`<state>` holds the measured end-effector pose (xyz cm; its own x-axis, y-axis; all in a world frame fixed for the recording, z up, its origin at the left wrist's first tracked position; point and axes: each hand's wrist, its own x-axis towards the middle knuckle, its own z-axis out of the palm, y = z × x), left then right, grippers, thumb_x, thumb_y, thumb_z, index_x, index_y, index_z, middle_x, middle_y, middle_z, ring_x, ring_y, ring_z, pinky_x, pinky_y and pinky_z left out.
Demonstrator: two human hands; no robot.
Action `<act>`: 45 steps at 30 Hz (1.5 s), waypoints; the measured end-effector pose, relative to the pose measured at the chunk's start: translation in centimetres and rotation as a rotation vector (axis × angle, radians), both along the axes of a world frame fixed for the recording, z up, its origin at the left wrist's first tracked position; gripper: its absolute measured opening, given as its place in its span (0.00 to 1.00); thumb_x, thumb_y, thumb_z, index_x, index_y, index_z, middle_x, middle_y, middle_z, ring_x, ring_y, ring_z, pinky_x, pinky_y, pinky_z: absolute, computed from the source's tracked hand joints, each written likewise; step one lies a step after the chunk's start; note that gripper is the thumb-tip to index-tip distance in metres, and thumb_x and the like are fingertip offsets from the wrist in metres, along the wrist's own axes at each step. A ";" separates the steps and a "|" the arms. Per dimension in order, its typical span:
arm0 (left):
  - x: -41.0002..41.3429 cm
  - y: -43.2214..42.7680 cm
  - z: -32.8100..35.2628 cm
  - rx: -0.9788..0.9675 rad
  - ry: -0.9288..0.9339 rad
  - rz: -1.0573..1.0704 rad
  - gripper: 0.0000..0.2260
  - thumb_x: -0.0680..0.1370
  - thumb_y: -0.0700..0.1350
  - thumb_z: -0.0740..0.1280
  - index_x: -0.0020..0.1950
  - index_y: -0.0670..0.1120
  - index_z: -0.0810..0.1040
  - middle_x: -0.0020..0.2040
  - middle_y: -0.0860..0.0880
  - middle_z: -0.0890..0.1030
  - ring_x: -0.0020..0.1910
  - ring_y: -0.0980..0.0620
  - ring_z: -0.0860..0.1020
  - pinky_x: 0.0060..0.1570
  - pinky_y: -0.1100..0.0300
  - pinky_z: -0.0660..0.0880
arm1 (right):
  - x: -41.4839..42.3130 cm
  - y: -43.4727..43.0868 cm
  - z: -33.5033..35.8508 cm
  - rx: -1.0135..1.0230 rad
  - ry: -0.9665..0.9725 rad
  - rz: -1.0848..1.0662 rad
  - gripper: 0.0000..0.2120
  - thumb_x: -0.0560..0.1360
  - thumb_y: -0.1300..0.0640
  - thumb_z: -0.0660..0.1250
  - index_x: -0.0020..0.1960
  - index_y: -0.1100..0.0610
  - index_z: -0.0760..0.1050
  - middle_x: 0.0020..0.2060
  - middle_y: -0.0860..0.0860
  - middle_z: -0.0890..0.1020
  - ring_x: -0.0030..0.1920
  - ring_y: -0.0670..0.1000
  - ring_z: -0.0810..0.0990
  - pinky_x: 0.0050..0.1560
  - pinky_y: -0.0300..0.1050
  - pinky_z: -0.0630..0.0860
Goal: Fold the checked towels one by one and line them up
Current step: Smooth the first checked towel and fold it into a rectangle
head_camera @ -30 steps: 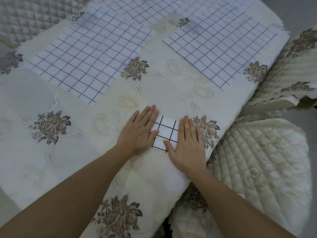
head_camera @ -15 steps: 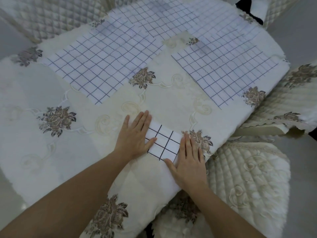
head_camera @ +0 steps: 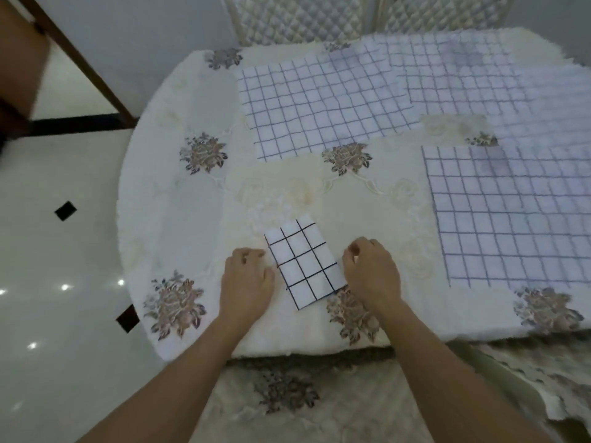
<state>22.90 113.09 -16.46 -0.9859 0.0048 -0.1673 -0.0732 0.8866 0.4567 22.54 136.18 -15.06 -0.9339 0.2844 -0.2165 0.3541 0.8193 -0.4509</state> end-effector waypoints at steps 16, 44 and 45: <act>4.9 3.5 -2.4 -0.274 0.158 -0.265 0.23 0.79 0.54 0.54 0.70 0.48 0.76 0.71 0.46 0.74 0.68 0.48 0.74 0.62 0.50 0.75 | -5.6 -1.5 -1.2 -0.361 -0.243 -0.022 0.14 0.73 0.44 0.73 0.46 0.54 0.78 0.38 0.47 0.80 0.39 0.48 0.77 0.43 0.44 0.71; 3.0 3.9 11.2 1.277 -0.454 0.606 0.22 0.84 0.59 0.53 0.58 0.47 0.82 0.53 0.48 0.86 0.53 0.48 0.84 0.55 0.46 0.80 | 1.4 -2.7 12.0 -1.237 -0.186 -0.140 0.11 0.83 0.57 0.61 0.62 0.56 0.78 0.54 0.54 0.86 0.54 0.56 0.85 0.54 0.58 0.81; 3.4 3.9 11.6 1.240 -0.398 0.578 0.20 0.85 0.57 0.54 0.58 0.49 0.82 0.52 0.50 0.86 0.52 0.49 0.84 0.53 0.48 0.81 | 1.8 -2.8 12.2 -1.227 -0.180 -0.140 0.11 0.83 0.57 0.61 0.62 0.56 0.78 0.54 0.53 0.86 0.54 0.55 0.85 0.53 0.57 0.82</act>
